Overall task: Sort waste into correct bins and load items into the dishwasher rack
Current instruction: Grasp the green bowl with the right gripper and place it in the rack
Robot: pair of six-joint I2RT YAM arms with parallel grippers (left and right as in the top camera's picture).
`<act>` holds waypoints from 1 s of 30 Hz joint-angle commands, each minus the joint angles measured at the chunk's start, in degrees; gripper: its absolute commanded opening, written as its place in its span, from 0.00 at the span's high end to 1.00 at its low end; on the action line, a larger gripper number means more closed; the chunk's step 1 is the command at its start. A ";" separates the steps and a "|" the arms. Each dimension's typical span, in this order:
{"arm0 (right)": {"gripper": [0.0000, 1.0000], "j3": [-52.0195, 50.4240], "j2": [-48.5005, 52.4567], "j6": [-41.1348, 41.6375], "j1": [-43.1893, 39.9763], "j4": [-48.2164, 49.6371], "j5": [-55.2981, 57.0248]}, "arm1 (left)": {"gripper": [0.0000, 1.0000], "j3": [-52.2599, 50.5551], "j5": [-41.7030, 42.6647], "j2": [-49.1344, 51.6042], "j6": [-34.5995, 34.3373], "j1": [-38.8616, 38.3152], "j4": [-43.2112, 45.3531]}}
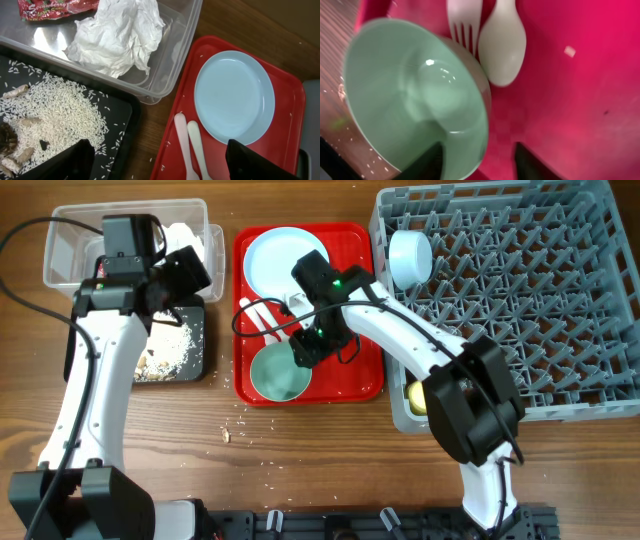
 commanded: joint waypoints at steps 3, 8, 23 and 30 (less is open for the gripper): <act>0.79 1.38 2.82 1.03 -0.09 -1.05 -1.09 | 0.14 0.66 2.43 -0.24 -1.22 1.62 -0.20; 0.96 1.51 2.82 1.44 -0.13 -1.22 -1.11 | 0.13 0.66 2.43 -0.24 -1.20 1.62 -0.48; 0.96 5.70 -23.10 23.80 -15.21 -7.30 33.51 | 0.00 0.66 2.40 -0.24 -1.20 1.62 -1.49; 0.96 3.30 -24.76 41.75 -12.94 -23.02 67.95 | 0.00 0.66 2.43 -0.24 -1.22 1.60 -0.70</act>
